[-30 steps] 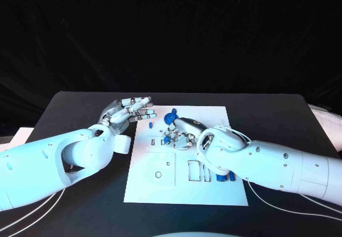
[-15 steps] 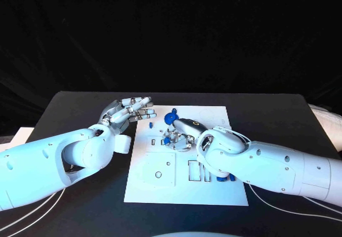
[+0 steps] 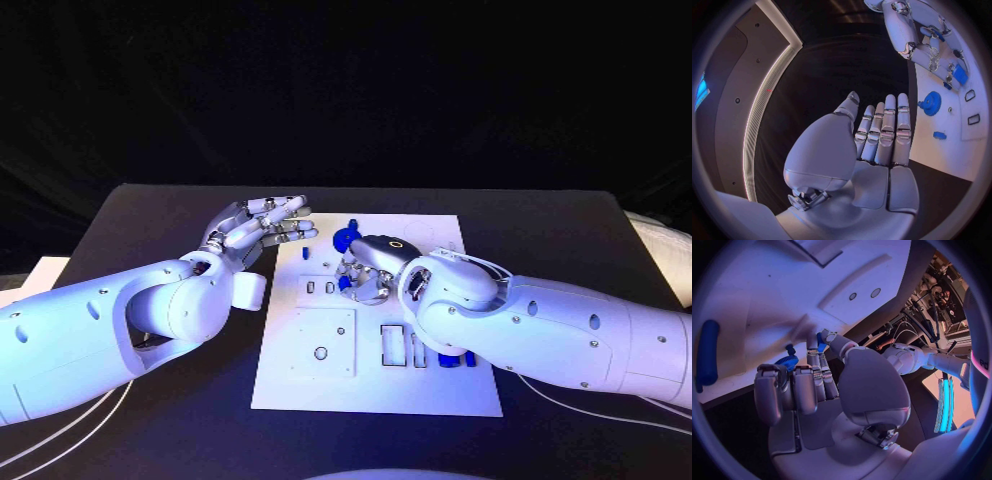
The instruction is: Assemble the parts on the task board
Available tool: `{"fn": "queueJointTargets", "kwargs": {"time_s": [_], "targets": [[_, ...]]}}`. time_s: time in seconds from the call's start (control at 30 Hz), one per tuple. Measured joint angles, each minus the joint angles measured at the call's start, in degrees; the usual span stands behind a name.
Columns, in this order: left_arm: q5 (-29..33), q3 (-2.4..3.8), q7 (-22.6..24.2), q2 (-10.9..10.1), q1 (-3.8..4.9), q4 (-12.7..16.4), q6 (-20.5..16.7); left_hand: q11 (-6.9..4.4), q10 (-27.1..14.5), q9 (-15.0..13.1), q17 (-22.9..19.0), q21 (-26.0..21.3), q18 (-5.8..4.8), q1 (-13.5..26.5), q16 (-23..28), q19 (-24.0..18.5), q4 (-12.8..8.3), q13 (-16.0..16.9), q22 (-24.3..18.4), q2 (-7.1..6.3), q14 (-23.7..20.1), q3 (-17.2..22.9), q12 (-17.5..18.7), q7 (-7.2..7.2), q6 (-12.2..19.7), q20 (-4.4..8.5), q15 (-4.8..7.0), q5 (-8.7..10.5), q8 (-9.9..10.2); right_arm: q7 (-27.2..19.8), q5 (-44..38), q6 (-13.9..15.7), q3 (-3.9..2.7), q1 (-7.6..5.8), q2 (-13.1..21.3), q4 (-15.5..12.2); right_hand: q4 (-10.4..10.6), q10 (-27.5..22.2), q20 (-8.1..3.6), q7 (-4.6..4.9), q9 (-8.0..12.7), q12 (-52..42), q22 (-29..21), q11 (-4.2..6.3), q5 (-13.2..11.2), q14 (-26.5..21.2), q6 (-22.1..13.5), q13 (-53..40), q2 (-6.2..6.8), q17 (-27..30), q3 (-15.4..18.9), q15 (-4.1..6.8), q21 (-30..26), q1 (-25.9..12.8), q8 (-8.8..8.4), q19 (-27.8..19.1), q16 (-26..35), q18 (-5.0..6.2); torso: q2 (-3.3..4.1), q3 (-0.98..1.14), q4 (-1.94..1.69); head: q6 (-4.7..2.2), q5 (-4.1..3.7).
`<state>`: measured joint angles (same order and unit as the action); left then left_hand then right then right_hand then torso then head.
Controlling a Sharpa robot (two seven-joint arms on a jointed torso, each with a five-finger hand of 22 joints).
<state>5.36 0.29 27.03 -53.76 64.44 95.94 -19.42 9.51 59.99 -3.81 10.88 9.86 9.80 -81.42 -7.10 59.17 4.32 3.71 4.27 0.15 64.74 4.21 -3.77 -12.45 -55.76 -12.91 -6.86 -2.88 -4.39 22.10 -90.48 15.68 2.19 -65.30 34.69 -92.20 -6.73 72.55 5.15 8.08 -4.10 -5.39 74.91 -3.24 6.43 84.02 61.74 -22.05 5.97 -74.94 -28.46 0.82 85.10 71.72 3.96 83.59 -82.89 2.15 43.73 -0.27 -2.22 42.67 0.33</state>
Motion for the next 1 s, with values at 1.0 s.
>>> {"fn": "queueJointTargets", "kwargs": {"time_s": [1.0], "targets": [[0.01, -0.01, -0.05, 0.15, 0.00, -0.06, 0.00, 0.00, 0.00, 0.00, -0.02, 0.00, 0.00, 0.00, 0.00, 0.00, 0.00, 0.00, 0.01, 0.00, 0.00, 0.00, 0.00, 0.00, 0.00, 0.00, 0.00, 0.00, 0.00, 5.28, -6.45, -6.73, 0.01, -0.91, -4.05, 1.55, 0.01, 0.24, 0.00, 0.19, 0.04, -0.10, 0.03, -0.24, -0.56, 0.00, 0.20, 0.64, 0.32, 0.02, 0.00, 0.00, 0.00, -0.32, -0.01, 0.00, 0.23, 0.00, 0.05, 0.07, 0.02, 0.34, 0.57]]}}
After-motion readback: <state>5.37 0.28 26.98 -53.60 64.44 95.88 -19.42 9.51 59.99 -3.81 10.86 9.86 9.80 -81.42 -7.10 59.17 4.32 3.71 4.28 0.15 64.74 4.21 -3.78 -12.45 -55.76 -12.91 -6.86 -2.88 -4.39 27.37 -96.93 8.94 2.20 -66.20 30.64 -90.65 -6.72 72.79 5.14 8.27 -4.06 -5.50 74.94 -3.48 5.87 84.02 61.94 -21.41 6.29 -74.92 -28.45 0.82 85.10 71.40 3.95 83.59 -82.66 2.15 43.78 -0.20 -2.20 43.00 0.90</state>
